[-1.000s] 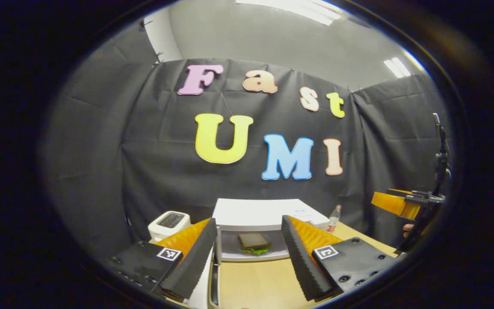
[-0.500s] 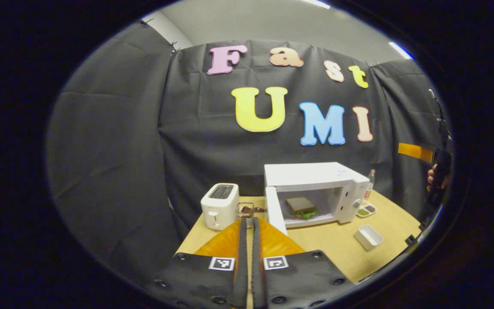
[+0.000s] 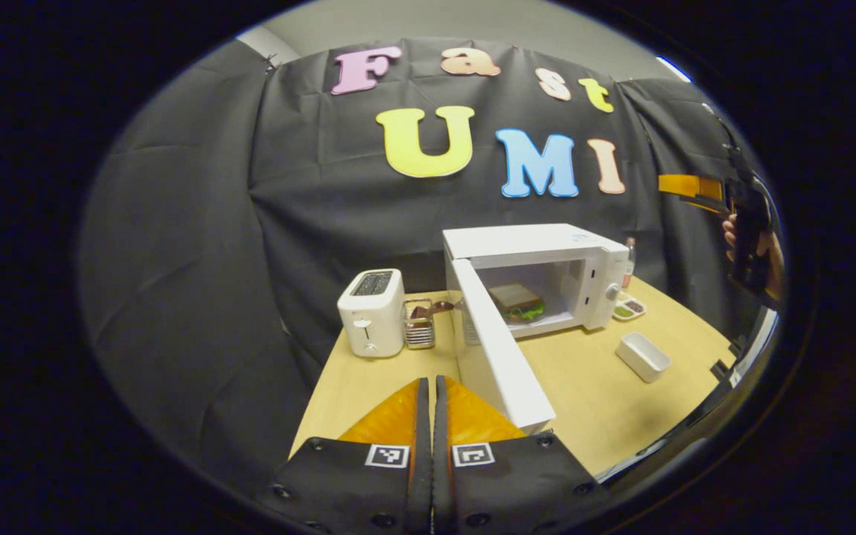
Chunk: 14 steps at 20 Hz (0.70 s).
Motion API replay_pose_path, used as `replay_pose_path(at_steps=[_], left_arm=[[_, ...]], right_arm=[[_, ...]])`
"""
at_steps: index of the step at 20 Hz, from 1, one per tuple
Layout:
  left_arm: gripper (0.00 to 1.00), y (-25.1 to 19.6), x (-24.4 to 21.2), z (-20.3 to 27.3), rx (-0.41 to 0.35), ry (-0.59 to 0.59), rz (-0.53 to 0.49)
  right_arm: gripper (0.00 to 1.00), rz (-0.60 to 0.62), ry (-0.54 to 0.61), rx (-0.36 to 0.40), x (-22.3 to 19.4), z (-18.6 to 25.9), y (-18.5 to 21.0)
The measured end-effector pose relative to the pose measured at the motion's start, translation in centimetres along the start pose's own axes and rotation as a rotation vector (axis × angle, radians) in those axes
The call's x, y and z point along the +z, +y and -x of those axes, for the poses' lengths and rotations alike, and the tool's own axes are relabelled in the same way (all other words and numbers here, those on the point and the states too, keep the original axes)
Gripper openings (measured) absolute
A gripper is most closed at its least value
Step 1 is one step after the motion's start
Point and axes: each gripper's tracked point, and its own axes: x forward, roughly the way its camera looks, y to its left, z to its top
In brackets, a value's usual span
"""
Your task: Open the microwave oven with the left hand, put the food in, and close the microwave oven.
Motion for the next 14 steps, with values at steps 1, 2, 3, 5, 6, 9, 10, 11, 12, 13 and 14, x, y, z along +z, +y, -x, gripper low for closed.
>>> replay_pose_path(at_steps=[1, 2, 3, 5, 6, 9, 10, 11, 12, 13, 14], left_arm=[[0.07, 0.1, -0.5, -0.3, -0.008, 0.01, -0.016], [0.07, 0.1, -0.8, -0.6, -0.02, 0.019, -0.024], [0.07, -0.1, -1.1, -0.8, -0.036, 0.025, -0.024], [0.07, -0.7, -1.5, -1.0, -0.073, 0.027, -0.021], [0.07, -1.0, -1.6, -1.3, -0.09, 0.03, -0.024], [0.07, -1.9, -1.8, -1.7, -0.118, 0.028, -0.046], [0.07, -2.4, -1.7, -1.9, -0.135, 0.028, -0.046], [0.07, -3.0, -1.7, -2.1, -0.152, 0.027, -0.041], [0.07, -3.2, -1.7, -2.6, -0.153, 0.029, -0.043], [0.07, -3.7, -1.8, -2.3, -0.159, 0.033, -0.033], [0.07, -4.3, -1.7, -2.4, -0.165, 0.035, -0.019]], right_arm=[[0.99, 0.004, 0.003, -0.004, -0.2, 0.2, 0.1], [0.99, 0.009, 0.005, -0.005, -0.3, 0.4, 0.5], [0.99, 0.015, 0.004, -0.01, -0.3, 0.5, 0.6], [0.99, 0.028, -0.004, -0.022, -0.4, 0.8, 0.9], [0.99, 0.037, -0.004, -0.031, -0.5, 0.6, 1.6], [0.99, 0.044, -0.005, -0.048, -0.8, 0.8, 1.7], [0.99, 0.043, -0.01, -0.053, -0.7, 0.8, 1.6], [0.99, 0.038, -0.015, -0.058, -0.6, 1.0, 1.4], [0.99, 0.033, -0.017, -0.058, -0.5, 1.1, 1.2], [0.99, 0.032, -0.018, -0.058, -0.5, 1.1, 0.9], [0.99, 0.033, -0.017, -0.06, -0.5, 1.0, 0.5]])
